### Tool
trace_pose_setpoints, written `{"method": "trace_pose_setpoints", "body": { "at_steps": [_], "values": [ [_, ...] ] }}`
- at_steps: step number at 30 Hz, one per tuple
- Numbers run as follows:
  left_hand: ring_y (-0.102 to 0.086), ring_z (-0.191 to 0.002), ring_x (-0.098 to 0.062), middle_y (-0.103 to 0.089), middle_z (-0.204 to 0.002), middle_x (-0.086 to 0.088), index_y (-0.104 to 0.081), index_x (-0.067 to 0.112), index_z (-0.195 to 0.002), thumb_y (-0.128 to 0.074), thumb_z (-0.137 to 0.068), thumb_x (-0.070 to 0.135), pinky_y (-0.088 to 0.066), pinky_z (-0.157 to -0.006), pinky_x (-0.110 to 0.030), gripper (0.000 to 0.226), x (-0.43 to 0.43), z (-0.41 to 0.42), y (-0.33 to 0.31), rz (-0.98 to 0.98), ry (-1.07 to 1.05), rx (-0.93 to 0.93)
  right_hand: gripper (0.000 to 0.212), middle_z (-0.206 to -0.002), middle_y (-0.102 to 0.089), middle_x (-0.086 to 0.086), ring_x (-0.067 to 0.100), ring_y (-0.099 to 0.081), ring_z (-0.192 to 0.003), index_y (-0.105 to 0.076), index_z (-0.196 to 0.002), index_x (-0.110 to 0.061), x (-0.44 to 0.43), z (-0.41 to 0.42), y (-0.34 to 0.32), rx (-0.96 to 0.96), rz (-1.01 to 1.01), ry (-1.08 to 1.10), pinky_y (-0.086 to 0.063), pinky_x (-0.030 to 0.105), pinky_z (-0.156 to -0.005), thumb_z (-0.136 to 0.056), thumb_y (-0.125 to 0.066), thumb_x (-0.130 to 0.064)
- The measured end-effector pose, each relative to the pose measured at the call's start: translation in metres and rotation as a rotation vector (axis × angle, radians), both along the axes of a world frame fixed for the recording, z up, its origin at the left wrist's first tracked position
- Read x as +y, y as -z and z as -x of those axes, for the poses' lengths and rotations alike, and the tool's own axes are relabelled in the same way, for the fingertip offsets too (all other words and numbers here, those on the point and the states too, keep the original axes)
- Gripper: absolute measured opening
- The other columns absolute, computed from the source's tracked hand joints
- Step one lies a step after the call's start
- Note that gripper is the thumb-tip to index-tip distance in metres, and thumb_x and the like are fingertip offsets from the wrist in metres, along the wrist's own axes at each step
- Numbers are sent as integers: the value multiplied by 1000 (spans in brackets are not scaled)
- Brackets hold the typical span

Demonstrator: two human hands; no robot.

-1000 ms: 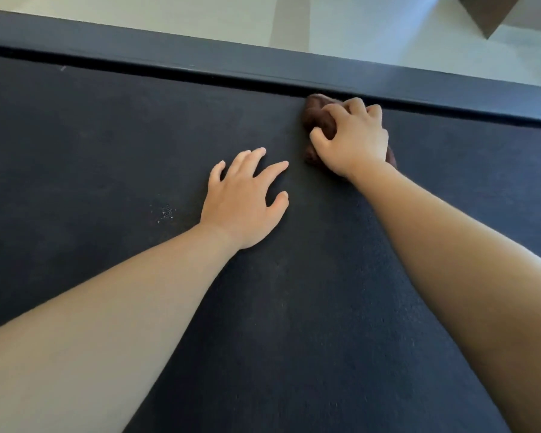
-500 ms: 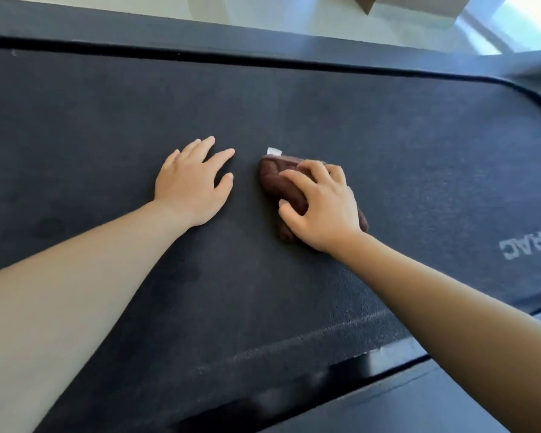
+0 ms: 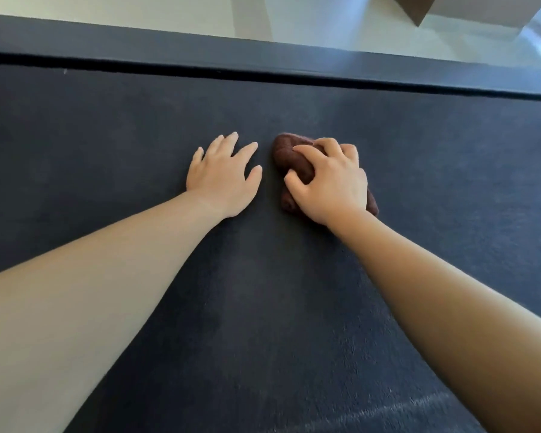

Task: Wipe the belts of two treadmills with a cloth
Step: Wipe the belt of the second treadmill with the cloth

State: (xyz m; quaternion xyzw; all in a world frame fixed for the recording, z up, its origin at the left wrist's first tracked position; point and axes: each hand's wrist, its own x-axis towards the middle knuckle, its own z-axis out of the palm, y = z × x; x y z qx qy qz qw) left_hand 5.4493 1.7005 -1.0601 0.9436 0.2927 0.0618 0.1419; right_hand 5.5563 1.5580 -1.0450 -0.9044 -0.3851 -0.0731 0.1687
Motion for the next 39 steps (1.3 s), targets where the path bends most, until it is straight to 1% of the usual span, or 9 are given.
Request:
{"method": "trace_pose_setpoints", "body": {
  "at_steps": [4, 8, 11, 16, 24, 28, 32, 36, 39],
  "values": [
    [-10, -144, -18, -19, -156, 1, -29, 37, -143, -31, -95, 48, -7, -115, -40, 49, 5, -7, 3, -73, -5, -19, 44, -129, -47, -4, 26, -36, -118, -57, -120, -35, 37, -45, 1, -8, 13, -92, -36, 39, -78, -82, -45, -54],
    [-17, -141, -16, -26, -152, 2, -35, 38, -139, -38, -91, 46, -12, -115, -40, 49, 1, -7, -1, -82, -33, -45, 45, -129, -46, -2, 28, -35, -117, -57, -120, -32, 65, -78, 1, -5, 25, -175, -30, 39, -77, -83, -44, -54],
    [-21, -140, -14, -30, -149, 4, -39, 38, -137, -42, -90, 44, -14, -115, -39, 48, 1, -7, -3, -74, -47, -69, 46, -128, -46, 0, 29, -35, -117, -57, -119, -31, 90, -101, 0, -1, 36, -180, -34, 42, -80, -82, -43, -54],
    [-21, -139, -12, -30, -149, 7, -40, 39, -136, -39, -88, 47, -16, -115, -40, 49, 3, -8, -7, -28, -53, -47, 48, -127, -46, 3, 32, -35, -116, -56, -119, -29, 124, -124, -2, 39, 32, -150, -33, 43, -79, -81, -41, -53],
    [-18, -139, -11, -27, -149, 8, -39, 40, -136, -39, -89, 47, -13, -115, -40, 48, 6, -6, -3, -35, -35, -54, 49, -131, -44, 4, 32, -34, -120, -54, -123, -30, 125, -127, -6, 42, 77, -165, -35, 46, -85, -81, -42, -54],
    [-18, -140, -12, -27, -151, 5, -39, 39, -137, -40, -91, 47, -11, -114, -40, 47, 7, -7, -1, -58, -32, -57, 50, -131, -43, 4, 32, -33, -121, -53, -124, -29, 98, -96, -6, 16, 116, -121, -36, 47, -85, -82, -41, -55],
    [-13, -143, -18, -21, -155, -1, -32, 32, -144, -34, -96, 42, -10, -115, -41, 49, 1, 8, -3, -41, 37, -12, 47, -128, -46, 1, 29, -34, -118, -55, -120, -31, 52, -35, -1, -12, 71, -84, -33, 42, -78, -82, -42, -54],
    [-9, -145, -20, -15, -157, -1, -24, 33, -146, -29, -96, 47, -10, -115, -43, 53, -9, 79, -1, -62, 171, 51, 43, -129, -46, -2, 28, -34, -118, -55, -120, -33, 8, 37, -5, 0, 72, -35, -35, 42, -81, -83, -45, -53],
    [-9, -145, -21, -14, -158, -1, -24, 32, -147, -29, -95, 49, -10, -115, -44, 55, -17, 132, 0, -69, 214, 53, 42, -131, -46, -3, 27, -34, -120, -56, -119, -33, -25, 104, -7, 18, 78, -27, -37, 42, -83, -83, -47, -52]
  ]
}}
